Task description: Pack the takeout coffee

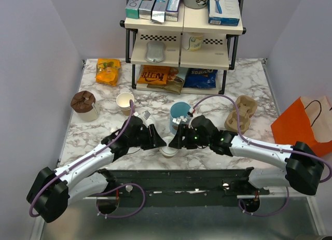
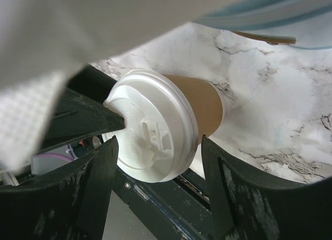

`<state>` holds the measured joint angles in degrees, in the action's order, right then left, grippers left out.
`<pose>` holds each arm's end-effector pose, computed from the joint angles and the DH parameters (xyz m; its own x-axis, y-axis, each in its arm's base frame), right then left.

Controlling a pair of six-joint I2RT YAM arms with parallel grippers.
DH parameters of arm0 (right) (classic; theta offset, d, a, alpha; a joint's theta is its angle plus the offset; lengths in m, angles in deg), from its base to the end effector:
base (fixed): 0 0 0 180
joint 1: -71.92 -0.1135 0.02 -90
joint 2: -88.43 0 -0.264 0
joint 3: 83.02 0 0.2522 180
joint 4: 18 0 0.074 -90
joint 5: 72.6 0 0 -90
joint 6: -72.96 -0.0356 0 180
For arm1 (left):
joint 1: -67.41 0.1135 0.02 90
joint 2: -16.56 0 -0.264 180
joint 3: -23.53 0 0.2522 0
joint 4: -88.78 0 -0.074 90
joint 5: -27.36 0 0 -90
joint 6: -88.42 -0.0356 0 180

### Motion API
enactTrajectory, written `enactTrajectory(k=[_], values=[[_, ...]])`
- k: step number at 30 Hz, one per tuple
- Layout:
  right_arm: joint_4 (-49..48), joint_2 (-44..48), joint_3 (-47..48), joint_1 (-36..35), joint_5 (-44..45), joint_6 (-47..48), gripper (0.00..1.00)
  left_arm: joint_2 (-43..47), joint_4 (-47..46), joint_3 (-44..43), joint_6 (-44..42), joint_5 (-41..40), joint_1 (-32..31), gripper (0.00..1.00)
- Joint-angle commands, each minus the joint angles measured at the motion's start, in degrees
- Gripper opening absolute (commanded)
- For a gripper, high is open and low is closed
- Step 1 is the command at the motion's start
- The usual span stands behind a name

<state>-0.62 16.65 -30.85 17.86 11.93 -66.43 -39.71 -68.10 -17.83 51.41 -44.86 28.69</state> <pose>0.1513 0.2145 0.2138 -0.8756 0.0797 -0.4764 -0.2856 0.7100 0.6437 0.1509 -0.1349 0.2017 -0.9148 -0.2412 -0.3239 0.0877 0.6644 -0.7422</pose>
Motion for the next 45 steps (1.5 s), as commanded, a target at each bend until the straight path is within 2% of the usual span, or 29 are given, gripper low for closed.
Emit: enactTrajectory(k=[1,4,13,17,22,28,33,37,45], values=[[4.11,0.24,1.58,-0.6,2.13,1.31,0.74,-0.42,0.48,-0.18,-0.52,0.5,0.05,0.49],[5.25,1.82,0.96,-0.6,2.22,1.83,0.73,-0.51,0.48,-0.18,-0.78,0.94,0.05,0.48],[6.05,3.94,1.66,-0.6,3.81,4.73,0.72,-1.12,-0.14,-0.27,-0.61,1.11,0.05,0.54],[5.09,1.66,2.81,-0.69,0.82,5.35,0.62,-1.65,-0.31,-0.18,-0.52,1.46,0.05,0.54],[3.07,1.39,2.37,-0.78,-1.65,4.39,0.55,-2.0,-1.8,0.26,0.0,2.17,0.05,0.57],[3.59,2.71,2.63,-1.04,-1.29,4.74,0.37,-1.65,-2.6,0.52,0.18,3.31,0.05,0.72],[5.17,2.18,3.95,-1.13,-0.34,5.17,0.36,-1.21,-3.21,0.44,0.44,3.75,0.05,0.73],[10.52,1.21,5.7,-1.13,2.57,5.88,0.35,-1.38,-3.56,0.0,0.53,3.93,0.05,0.73],[16.41,-0.72,9.66,-1.4,5.21,7.2,0.27,-1.82,-2.87,-1.49,-0.08,4.37,0.05,0.78]])
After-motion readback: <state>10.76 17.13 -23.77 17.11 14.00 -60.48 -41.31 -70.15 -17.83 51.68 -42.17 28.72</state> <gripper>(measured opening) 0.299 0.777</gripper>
